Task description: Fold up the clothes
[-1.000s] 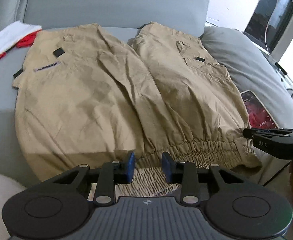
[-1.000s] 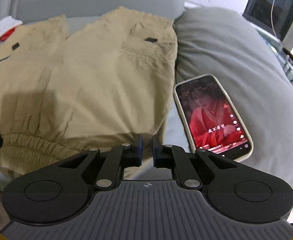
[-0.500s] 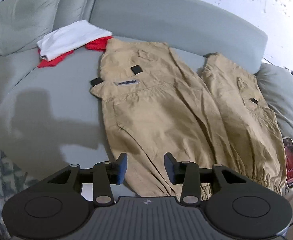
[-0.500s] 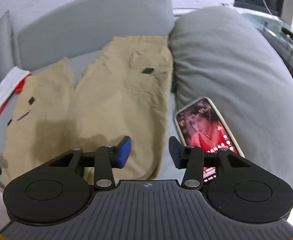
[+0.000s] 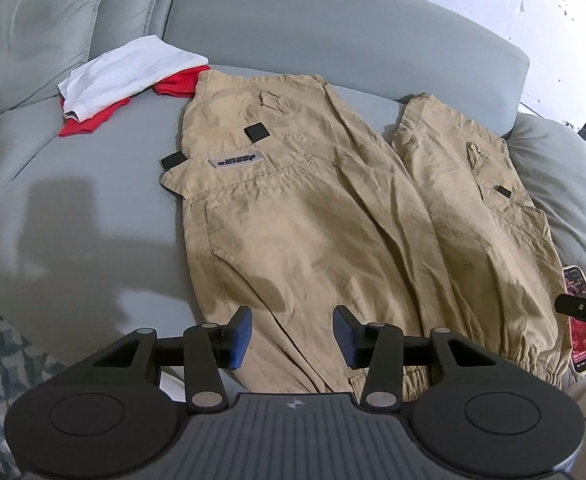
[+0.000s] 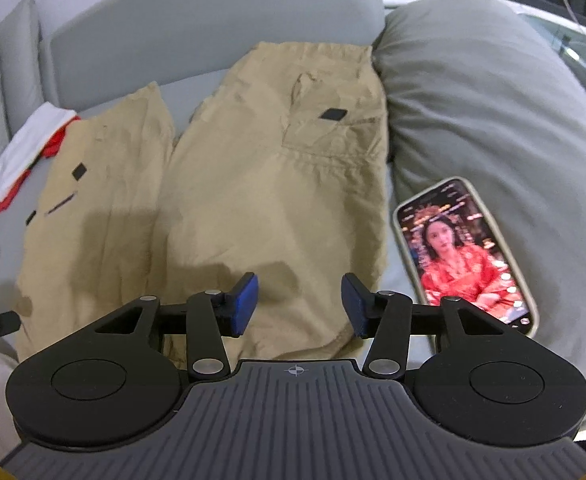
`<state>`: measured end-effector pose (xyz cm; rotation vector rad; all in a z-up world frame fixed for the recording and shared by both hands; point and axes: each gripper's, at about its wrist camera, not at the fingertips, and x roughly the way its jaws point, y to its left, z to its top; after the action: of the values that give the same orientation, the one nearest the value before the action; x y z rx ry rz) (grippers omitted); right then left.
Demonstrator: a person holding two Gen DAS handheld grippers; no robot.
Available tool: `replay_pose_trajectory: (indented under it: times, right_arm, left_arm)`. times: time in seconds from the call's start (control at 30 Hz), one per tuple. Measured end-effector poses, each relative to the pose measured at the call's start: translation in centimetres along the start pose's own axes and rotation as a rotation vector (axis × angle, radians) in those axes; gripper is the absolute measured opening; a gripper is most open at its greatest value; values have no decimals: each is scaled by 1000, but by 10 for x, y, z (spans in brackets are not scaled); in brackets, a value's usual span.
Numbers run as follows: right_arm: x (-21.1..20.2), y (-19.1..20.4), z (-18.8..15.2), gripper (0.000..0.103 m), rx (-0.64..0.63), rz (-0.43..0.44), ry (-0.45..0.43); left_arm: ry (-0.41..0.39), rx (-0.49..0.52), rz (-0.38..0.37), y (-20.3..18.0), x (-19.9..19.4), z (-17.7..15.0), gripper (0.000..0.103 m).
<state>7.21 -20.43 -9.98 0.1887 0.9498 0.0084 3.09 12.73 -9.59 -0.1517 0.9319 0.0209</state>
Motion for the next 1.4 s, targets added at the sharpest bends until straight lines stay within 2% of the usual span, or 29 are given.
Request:
replay_pose_trajectory:
  times: [0.07,0.13,0.23,0.3,0.37,0.47,0.53,0.57,0.63,0.7,0.77,0.87,0.9,0.97,1.0,1.03,1.1,1.17,1.2,1.27,1.3,1.33,1.4]
  right_arm:
    - [4,3,2,46,-8,22,-1]
    - [7,2,5,26,6,37,-21]
    - [10,-8,11,25,74,80,-53]
    - [15,-17,14,25,134,142,-58]
    - [23,-23,16,26,187,222,-49]
    - [47,-15,20,26,205,355,-11]
    - [66,-5,22,26,188,425,21]
    - [76,-1,23,25,168,434,41]
    - [96,2,21,18,120,321,61]
    - [107,-16,16,11,193,323,51]
    - [105,-29,13,11,284,324,37]
    - [88,-26,7,17,311,272,-15]
    - [80,-26,6,24,322,295,-19]
    - [63,-29,5,29,343,388,-16]
    - [55,-33,5,38,349,434,-20]
    - [49,-33,4,41,331,419,-27]
    - [39,-29,4,41,265,316,-47]
    - [43,-21,1,41,188,240,2]
    - [49,-16,-2,40,155,202,41]
    - [51,-4,-10,19,27,89,56]
    - [49,2,-14,14,-39,24,57]
    - [47,3,-18,14,-86,-34,57]
    - [41,-2,-21,13,-99,-80,78]
  left_arm:
    - [-8,-16,14,6,-1,5,44]
    - [-28,-40,29,16,-2,12,43]
    - [-68,-74,20,32,-5,23,36]
    - [-78,-70,-24,33,0,28,29]
    - [-72,-55,-80,28,13,32,18]
    - [-40,-5,-134,14,44,32,18]
    - [24,15,-32,8,71,29,17]
    - [70,9,45,9,84,26,13]
    - [73,-38,60,18,87,22,13]
    - [72,-69,61,25,84,19,12]
    - [73,-77,55,30,76,18,12]
    - [67,-97,37,36,63,15,11]
    - [58,-98,27,37,57,15,11]
    - [28,-68,-20,31,51,15,12]
    - [11,-45,-45,27,48,14,12]
    - [-4,-4,-63,18,47,12,12]
    - [-35,81,-98,0,45,8,13]
    - [28,203,-23,-13,53,-3,22]
    - [62,265,17,-20,58,-8,20]
    - [104,357,74,-26,60,-17,19]
    - [108,382,86,-24,55,-21,19]
    - [128,382,93,-21,52,-22,18]
    - [171,374,105,-13,46,-23,17]
